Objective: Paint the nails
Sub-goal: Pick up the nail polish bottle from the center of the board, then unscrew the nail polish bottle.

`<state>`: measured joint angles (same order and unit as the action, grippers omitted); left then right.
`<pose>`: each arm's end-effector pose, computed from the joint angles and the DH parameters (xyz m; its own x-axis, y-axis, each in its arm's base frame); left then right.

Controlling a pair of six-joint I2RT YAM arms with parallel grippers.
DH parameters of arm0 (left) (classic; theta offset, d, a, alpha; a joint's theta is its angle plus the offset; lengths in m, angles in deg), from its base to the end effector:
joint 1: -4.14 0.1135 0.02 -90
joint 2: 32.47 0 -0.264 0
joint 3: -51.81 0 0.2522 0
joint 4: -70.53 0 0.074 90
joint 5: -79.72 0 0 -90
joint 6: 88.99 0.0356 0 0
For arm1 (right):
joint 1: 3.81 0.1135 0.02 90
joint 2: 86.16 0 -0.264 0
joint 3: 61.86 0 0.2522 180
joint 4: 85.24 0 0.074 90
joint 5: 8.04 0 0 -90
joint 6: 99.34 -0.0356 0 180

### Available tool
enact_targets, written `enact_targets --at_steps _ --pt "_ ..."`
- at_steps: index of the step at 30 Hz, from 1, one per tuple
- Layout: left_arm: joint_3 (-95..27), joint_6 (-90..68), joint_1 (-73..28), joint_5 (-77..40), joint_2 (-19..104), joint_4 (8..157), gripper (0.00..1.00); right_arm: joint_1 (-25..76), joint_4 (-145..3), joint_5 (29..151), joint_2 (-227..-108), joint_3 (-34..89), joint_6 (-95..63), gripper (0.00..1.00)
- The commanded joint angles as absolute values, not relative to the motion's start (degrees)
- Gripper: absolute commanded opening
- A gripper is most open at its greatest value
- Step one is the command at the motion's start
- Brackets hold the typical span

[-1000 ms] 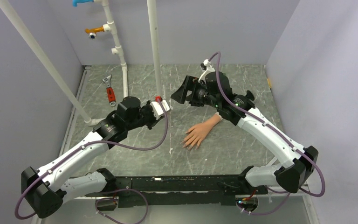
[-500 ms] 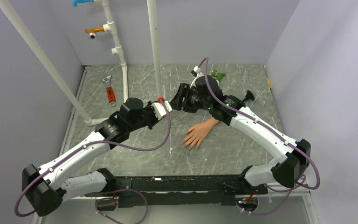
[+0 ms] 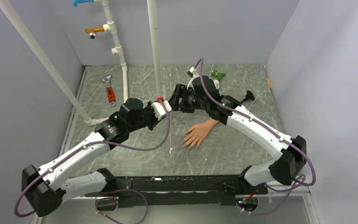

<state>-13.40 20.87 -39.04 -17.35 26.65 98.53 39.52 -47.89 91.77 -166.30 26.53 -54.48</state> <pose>0.1696 -0.1652 0.3260 0.0031 0.4595 -0.8882 0.8095 0.5204 0.2720 0.2284 0.2238 0.3567 -0.8056 0.2003 -0.5576 -0.3026 0.6701 0.6778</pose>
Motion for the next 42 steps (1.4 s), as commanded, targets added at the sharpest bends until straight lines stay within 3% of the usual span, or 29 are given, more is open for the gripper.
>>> enact_targets --at_steps 1,8,16,30,38,42 --pt "-16.3 16.4 -39.3 -20.2 27.3 96.7 0.00 39.7 -55.0 91.8 -163.5 24.6 -49.7 0.70" --pt "-17.8 10.4 -38.6 -23.9 26.7 95.5 0.00 39.7 -62.3 86.6 -158.2 19.8 -44.2 0.74" --pt "-18.7 3.6 -35.4 -29.8 25.6 93.4 0.00 39.8 -74.3 89.2 -153.7 12.4 -45.0 0.66" --pt "-17.9 -1.3 -33.0 -35.1 24.6 90.0 0.00 41.9 -78.2 93.5 -156.3 12.4 -40.8 0.51" --pt "-16.7 -4.9 -30.5 -39.0 23.3 86.3 0.00 42.8 -79.8 92.3 -155.7 11.4 -38.4 0.38" --pt "-16.3 -5.5 -29.5 -41.5 22.9 85.2 0.00 42.9 -80.9 92.8 -155.4 10.6 -37.2 0.23"
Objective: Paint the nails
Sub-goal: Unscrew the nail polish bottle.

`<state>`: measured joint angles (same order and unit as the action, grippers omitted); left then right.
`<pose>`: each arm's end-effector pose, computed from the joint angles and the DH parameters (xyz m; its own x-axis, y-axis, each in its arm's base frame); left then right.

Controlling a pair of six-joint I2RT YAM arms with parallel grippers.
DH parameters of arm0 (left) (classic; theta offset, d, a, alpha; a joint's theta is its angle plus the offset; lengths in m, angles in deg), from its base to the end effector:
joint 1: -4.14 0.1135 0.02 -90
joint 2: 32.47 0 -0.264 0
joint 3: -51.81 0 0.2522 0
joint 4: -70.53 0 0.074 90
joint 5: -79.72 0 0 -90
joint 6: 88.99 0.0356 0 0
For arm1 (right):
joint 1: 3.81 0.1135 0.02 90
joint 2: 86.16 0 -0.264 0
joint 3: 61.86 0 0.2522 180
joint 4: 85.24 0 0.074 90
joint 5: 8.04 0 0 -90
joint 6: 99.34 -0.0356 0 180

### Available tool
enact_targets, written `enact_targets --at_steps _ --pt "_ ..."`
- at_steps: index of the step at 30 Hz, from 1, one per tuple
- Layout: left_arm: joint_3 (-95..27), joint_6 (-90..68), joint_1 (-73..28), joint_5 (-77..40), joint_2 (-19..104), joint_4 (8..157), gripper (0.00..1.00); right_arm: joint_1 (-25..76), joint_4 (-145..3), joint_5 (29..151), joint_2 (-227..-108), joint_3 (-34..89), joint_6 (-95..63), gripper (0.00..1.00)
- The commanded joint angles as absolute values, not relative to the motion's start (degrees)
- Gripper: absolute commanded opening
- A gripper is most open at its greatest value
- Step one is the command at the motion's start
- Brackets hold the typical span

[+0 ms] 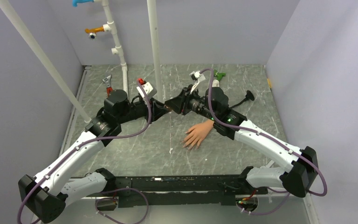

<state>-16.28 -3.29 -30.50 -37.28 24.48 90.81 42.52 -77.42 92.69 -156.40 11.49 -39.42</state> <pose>0.1783 -0.1428 0.3667 -0.1959 0.0542 -0.9791 0.8630 0.4837 -0.1459 0.1963 0.2152 0.3667 -0.4695 0.2214 -0.8547 -0.6974 0.5007 0.5127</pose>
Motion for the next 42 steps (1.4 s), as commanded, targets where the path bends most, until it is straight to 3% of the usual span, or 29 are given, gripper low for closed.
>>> enact_targets --at_steps 1,6,26,27,29,34,42 --pt "-16.3 -5.4 -29.5 -41.9 22.8 85.1 0.00 42.9 -81.3 92.9 -155.2 10.2 -36.9 0.20" --pt "-16.3 -4.8 -29.4 -44.5 22.5 85.0 0.00 43.0 -83.6 94.3 -154.1 8.1 -34.8 0.15" --pt "-15.2 -5.8 -28.8 -64.5 21.6 79.5 0.00 42.9 -94.2 116.0 -150.3 2.6 -26.1 0.18" --pt "-15.1 -5.7 -28.8 -64.6 21.6 79.4 0.00 42.9 -94.0 116.3 -150.5 2.8 -26.3 0.20" --pt "-15.0 -5.8 -28.7 -64.6 21.5 79.2 0.00 42.9 -93.9 115.8 -150.8 3.2 -27.0 0.43" --pt "-14.6 -5.7 -28.8 -61.0 20.8 79.5 0.00 42.9 -94.1 111.8 -150.2 4.1 -28.8 0.79" --pt "-14.1 -5.3 -28.8 -52.3 19.2 80.3 0.00 42.9 -94.4 105.7 -148.1 4.1 -32.9 0.88"
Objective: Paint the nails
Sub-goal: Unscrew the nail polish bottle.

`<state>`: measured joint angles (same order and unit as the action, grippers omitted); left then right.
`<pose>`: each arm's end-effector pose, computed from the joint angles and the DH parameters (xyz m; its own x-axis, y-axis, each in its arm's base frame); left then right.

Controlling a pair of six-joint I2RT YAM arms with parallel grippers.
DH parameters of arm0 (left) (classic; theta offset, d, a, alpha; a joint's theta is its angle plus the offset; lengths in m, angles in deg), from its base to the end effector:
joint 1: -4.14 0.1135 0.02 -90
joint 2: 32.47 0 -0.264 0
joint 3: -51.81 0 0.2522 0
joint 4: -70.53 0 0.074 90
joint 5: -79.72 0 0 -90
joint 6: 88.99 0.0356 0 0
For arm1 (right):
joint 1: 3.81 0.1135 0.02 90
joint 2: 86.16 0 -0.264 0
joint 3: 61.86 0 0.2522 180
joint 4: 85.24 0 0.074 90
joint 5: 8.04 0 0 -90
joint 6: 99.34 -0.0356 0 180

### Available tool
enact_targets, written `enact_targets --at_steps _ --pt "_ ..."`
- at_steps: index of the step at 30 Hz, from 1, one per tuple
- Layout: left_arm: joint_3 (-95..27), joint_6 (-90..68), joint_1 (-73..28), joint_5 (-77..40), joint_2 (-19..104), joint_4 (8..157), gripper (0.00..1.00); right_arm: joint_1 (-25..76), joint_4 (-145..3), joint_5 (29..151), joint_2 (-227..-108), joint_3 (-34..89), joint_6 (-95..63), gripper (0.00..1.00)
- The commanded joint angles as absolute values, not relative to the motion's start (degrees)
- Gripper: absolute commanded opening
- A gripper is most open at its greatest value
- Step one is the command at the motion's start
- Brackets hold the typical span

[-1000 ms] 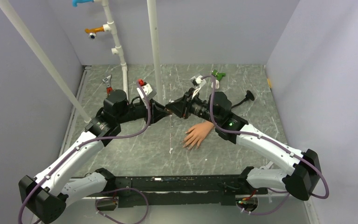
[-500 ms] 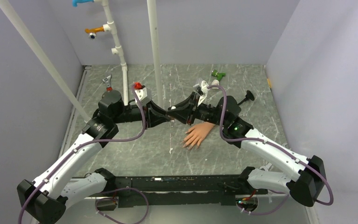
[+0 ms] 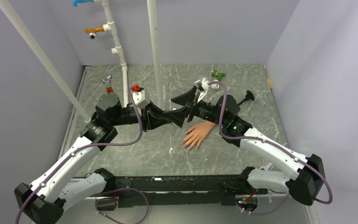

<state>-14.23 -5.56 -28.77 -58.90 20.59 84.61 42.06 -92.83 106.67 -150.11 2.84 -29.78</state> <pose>0.1573 -0.1336 0.3793 -0.1292 -0.0065 -0.9916 0.9806 0.1476 -0.1287 0.1714 0.1980 0.3694 -0.2336 0.2148 -0.9483 -0.9161 0.2782 0.2887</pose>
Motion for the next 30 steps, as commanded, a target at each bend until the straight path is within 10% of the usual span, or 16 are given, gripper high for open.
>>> enact_targets --at_steps 1,30 --pt "-14.0 -5.3 -28.8 -51.4 19.1 80.2 0.00 42.9 -95.3 105.7 -147.8 3.7 -33.5 0.88" --pt "-13.7 -5.5 -28.8 -46.5 19.1 80.9 0.00 42.9 -102.8 102.7 -149.9 3.1 -35.9 0.47"
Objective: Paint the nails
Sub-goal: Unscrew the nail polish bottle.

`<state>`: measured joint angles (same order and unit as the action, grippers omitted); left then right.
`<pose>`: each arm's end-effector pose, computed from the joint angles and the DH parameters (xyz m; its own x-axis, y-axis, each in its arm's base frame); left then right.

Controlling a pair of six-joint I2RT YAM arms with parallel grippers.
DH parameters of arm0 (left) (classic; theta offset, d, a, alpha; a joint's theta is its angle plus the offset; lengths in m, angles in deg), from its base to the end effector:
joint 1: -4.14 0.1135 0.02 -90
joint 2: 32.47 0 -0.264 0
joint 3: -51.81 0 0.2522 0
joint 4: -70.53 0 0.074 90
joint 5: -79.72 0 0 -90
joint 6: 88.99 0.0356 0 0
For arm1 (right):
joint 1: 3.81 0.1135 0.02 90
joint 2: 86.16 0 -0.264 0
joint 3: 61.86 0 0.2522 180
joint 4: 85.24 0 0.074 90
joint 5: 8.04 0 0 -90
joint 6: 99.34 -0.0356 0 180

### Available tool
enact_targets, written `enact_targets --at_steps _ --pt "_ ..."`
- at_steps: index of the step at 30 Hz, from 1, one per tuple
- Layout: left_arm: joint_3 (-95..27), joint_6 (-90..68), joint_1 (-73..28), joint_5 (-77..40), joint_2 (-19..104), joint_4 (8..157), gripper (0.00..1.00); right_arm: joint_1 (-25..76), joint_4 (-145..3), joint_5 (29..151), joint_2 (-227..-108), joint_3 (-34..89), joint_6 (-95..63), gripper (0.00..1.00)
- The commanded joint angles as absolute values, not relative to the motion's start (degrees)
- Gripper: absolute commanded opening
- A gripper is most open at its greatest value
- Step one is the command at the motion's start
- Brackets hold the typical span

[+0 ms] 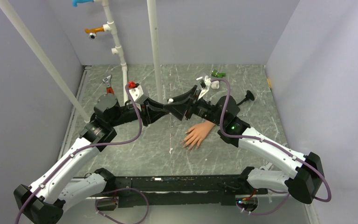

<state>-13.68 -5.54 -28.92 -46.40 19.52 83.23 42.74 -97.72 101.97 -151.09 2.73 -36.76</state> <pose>0.1607 -0.1296 0.3818 -0.0950 -0.0481 -0.9943 0.9299 0.3523 -0.1059 0.1737 0.2010 0.3737 -0.2917 0.3213 -0.9009 -0.8763 0.2877 0.3863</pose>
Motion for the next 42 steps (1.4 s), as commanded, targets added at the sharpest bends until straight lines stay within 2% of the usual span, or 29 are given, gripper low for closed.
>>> enact_targets --at_steps 1,6,17,35,42 --pt "-13.7 -5.5 -28.8 -46.6 19.2 80.9 0.00 42.9 -102.9 102.7 -149.9 3.0 -35.9 0.47" --pt "-13.7 -5.6 -28.8 -46.8 19.3 80.8 0.00 42.9 -102.6 103.2 -150.9 3.9 -36.4 0.42" --pt "-14.0 -5.1 -28.8 -48.8 19.1 81.4 0.00 43.0 -101.6 103.3 -149.8 3.0 -32.8 0.01" --pt "-15.1 -5.5 -28.8 -65.6 20.9 80.0 0.00 42.8 -100.3 123.2 -147.8 2.5 -25.6 0.00" --pt "-15.2 -4.3 -28.8 -68.0 20.6 80.7 0.00 42.4 -97.2 126.3 -147.8 4.1 -24.4 0.00"
